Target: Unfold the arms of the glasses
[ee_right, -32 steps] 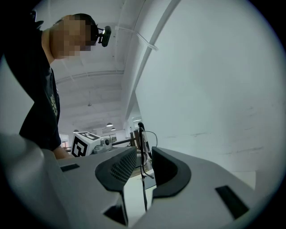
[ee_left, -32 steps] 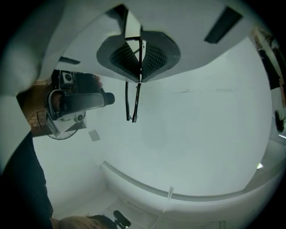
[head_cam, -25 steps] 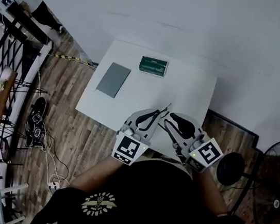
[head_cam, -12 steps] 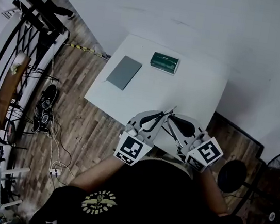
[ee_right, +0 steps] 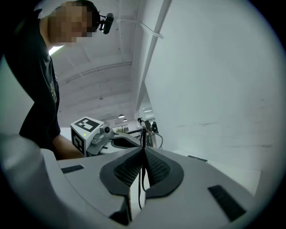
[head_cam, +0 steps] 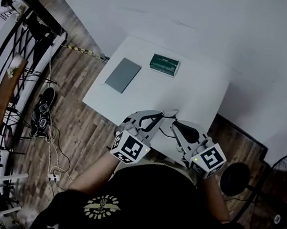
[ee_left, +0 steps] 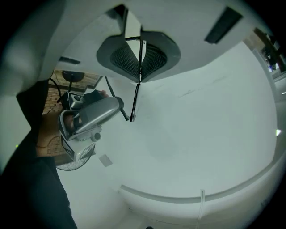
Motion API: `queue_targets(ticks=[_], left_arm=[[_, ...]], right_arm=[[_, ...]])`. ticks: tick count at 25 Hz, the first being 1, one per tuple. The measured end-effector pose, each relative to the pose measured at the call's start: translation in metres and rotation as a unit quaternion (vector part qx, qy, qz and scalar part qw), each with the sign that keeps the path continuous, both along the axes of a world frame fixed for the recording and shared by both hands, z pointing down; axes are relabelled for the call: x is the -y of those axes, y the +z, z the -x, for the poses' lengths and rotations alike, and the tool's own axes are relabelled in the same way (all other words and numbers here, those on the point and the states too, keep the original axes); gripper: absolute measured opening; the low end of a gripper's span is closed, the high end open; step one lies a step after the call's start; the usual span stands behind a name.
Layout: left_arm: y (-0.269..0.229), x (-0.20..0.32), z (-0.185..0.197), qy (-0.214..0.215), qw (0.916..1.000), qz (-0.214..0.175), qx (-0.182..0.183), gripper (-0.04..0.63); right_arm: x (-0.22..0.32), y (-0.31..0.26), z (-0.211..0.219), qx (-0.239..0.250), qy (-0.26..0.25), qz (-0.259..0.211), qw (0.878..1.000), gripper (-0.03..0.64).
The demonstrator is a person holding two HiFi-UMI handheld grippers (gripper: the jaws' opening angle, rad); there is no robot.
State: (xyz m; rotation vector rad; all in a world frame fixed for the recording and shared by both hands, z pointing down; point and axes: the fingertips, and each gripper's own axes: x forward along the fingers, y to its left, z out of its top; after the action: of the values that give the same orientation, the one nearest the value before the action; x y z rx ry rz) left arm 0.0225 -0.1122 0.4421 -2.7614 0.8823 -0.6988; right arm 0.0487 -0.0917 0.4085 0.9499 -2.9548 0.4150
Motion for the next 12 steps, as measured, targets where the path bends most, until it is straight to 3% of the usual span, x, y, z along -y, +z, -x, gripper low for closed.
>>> queue_targets(ticks=[4, 12], left_arm=[[0.004, 0.000, -0.003, 0.031, 0.9990, 0.002, 0.032, 0.021], [0.001, 0.009, 0.006, 0.037, 0.9912, -0.049, 0.118, 0.021]], right_arm=[[-0.003, 0.008, -0.006, -0.024, 0.002, 0.008, 1.000, 0.012], [0.002, 0.012, -0.003, -0.060, -0.009, 0.025, 0.998, 0.012]])
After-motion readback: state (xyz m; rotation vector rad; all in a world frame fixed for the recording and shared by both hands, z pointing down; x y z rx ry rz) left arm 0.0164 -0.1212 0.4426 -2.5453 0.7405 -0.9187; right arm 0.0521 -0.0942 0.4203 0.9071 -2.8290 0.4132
